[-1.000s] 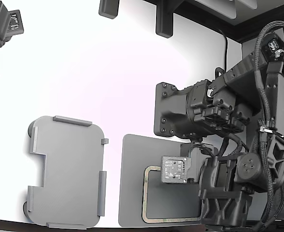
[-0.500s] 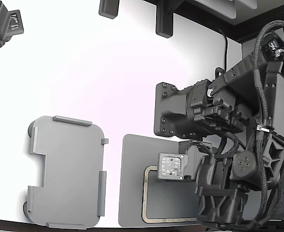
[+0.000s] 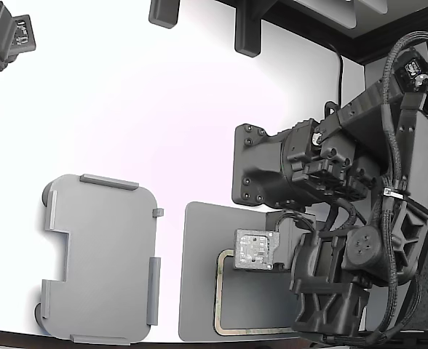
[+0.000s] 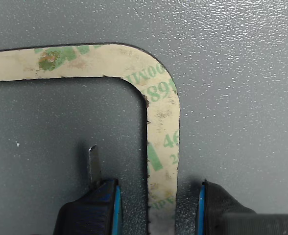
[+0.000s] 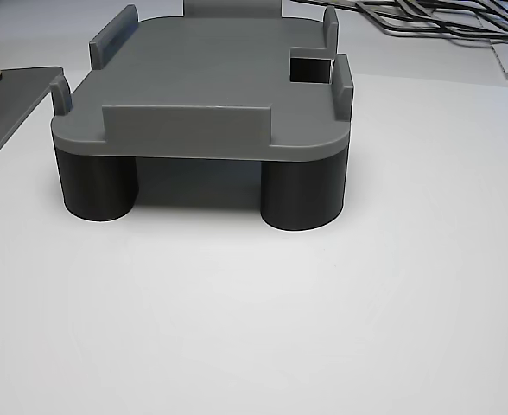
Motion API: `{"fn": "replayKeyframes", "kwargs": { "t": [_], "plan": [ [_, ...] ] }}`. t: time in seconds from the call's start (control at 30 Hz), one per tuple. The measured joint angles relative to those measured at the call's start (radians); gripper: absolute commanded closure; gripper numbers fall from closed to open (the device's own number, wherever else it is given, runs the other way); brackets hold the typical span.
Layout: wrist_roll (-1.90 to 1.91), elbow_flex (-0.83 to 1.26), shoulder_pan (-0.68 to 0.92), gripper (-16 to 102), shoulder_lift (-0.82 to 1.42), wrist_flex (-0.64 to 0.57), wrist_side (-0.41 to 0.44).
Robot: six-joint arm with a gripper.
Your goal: Move top rectangular frame to the holder.
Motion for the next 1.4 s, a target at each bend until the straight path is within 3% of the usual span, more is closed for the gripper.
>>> {"fn": "replayKeyframes", "kwargs": {
  "t": [0.2, 0.4, 0.57, 0.93, 1.27, 1.4],
  "plan": [
    [-0.002, 0.006, -0.002, 34, 0.000, 0.000, -0.002],
    [0.005, 0.011, -0.006, 61, -0.003, 0.000, -0.008],
    [0.006, 0.011, -0.015, 96, -0.005, 0.006, -0.012],
    [0.009, -0.158, -0.060, 96, -0.031, 0.166, -0.023],
    [0.221, -0.580, -0.221, 97, -0.253, 0.356, 0.095],
    [0.387, -0.753, -0.311, 97, -0.330, 0.357, 0.109]
  ]
}}
